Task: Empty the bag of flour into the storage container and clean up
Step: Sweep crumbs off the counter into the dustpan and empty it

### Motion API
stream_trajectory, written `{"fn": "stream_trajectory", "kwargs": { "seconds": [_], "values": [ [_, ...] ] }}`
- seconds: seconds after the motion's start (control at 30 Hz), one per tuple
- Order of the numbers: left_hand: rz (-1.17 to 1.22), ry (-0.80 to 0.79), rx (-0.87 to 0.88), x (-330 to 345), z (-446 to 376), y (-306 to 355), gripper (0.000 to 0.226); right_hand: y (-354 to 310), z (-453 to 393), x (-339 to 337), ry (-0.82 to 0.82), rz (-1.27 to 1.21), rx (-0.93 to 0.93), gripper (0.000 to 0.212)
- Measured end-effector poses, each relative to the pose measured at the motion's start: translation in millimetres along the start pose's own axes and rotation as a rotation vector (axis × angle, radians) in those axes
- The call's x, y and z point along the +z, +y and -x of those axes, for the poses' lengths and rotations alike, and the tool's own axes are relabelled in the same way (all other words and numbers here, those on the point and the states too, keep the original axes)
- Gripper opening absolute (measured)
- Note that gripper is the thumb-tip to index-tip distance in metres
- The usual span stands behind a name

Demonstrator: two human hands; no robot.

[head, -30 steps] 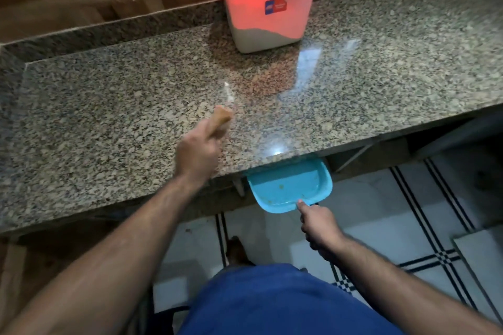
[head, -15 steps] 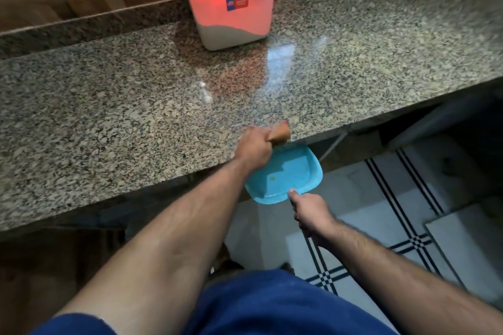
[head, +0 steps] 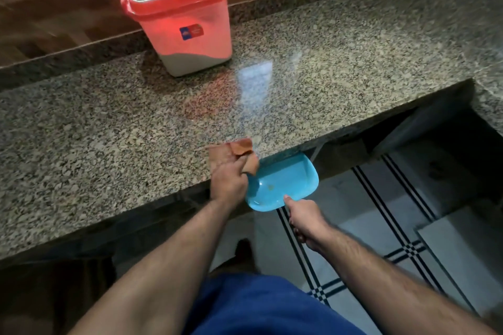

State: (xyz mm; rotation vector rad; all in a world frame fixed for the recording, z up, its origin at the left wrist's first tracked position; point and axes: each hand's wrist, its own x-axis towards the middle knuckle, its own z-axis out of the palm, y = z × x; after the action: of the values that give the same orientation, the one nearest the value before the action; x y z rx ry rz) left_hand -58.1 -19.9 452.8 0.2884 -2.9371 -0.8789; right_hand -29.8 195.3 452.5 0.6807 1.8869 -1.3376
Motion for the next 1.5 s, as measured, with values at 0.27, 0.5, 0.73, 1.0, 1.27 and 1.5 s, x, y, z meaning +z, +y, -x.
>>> {"fn": "stream_trajectory", "kwargs": {
  "seconds": [0.27,0.5,0.73,1.0,1.27,1.5],
  "values": [
    [0.442,0.156,-0.185,-16,-118,52,0.034,-18,-41,0,0.018,-0.013,0.023,0.037],
    [0.385,-0.210,0.188,34,-184,100,0.042,-37,-61,-8,0.026,0.032,0.037,0.045],
    [0.136,-0.664,0.390,71,-158,110,0.053,-44,-71,-30,-0.019,0.073,0.053,0.039],
    [0.268,-0.324,-0.021,21,-175,133,0.032,-58,-76,-74,-0.140,0.207,0.028,0.043],
    [0.137,-0.533,0.085,107,-164,214,0.052,-68,-84,-113,-0.270,0.474,-0.116,0.043],
    [0.075,-0.210,-0.179,50,-107,149,0.049,-70,-83,-141,-0.315,0.540,-0.153,0.048]
  ]
}}
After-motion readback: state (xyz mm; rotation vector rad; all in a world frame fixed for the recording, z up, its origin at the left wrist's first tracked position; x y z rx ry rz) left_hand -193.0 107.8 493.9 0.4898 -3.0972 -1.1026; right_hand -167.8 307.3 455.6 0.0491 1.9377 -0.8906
